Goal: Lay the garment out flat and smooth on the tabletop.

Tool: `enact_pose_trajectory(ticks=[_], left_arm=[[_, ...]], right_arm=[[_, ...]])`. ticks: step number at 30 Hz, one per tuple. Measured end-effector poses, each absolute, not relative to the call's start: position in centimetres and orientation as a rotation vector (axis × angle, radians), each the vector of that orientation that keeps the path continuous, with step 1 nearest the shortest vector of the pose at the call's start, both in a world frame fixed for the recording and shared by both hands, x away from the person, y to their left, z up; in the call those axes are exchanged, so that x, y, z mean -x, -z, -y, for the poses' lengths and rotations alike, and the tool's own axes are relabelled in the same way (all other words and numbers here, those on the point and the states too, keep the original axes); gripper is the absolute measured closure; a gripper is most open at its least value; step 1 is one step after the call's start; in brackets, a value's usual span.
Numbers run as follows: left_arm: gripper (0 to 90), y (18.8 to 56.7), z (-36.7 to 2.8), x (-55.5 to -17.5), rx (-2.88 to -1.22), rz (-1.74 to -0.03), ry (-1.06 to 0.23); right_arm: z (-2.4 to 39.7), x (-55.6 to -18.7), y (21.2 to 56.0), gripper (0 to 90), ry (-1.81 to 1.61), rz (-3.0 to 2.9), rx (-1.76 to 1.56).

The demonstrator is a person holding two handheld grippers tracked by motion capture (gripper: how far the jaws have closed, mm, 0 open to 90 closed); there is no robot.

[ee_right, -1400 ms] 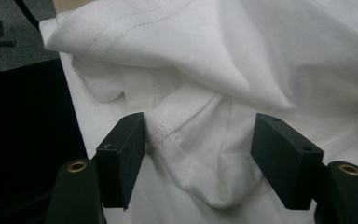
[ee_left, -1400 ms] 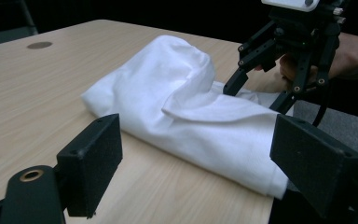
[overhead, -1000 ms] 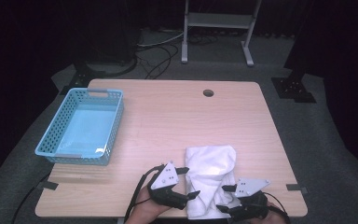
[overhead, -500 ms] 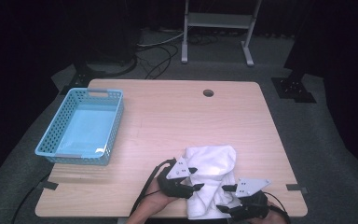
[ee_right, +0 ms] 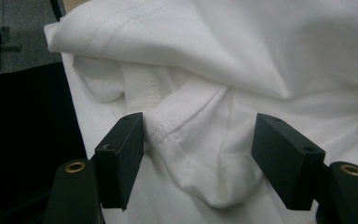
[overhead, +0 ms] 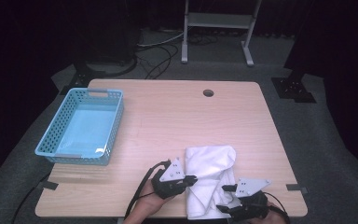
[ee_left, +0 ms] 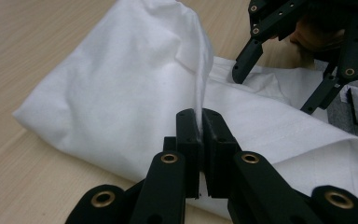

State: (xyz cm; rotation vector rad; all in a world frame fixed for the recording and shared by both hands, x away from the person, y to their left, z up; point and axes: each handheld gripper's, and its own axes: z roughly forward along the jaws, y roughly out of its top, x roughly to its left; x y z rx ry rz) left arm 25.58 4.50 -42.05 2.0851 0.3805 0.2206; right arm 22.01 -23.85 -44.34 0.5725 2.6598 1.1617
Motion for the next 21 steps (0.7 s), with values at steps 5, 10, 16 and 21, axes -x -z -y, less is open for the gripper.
enact_pose_trajectory(ticks=[5, 10, 16, 21], left_arm=[[86.1, 41.7, -5.6, -24.9, -2.068, -0.394, -0.238], [86.0, 41.4, -6.8, -24.4, -2.054, -0.408, -0.254], [86.1, 41.0, -8.0, -23.8, -2.038, -0.416, -0.272], [86.1, 40.6, -9.1, -23.2, -2.025, -0.428, -0.290]], right_arm=[[23.8, -22.0, 44.3, 32.6, -1.155, -2.659, -0.580], [23.8, -22.0, 44.3, 31.0, -1.152, -2.656, -0.583], [23.8, -22.0, 44.3, 30.3, -1.155, -2.657, -0.588], [23.8, -22.0, 44.3, 29.8, -1.156, -2.654, -0.591]])
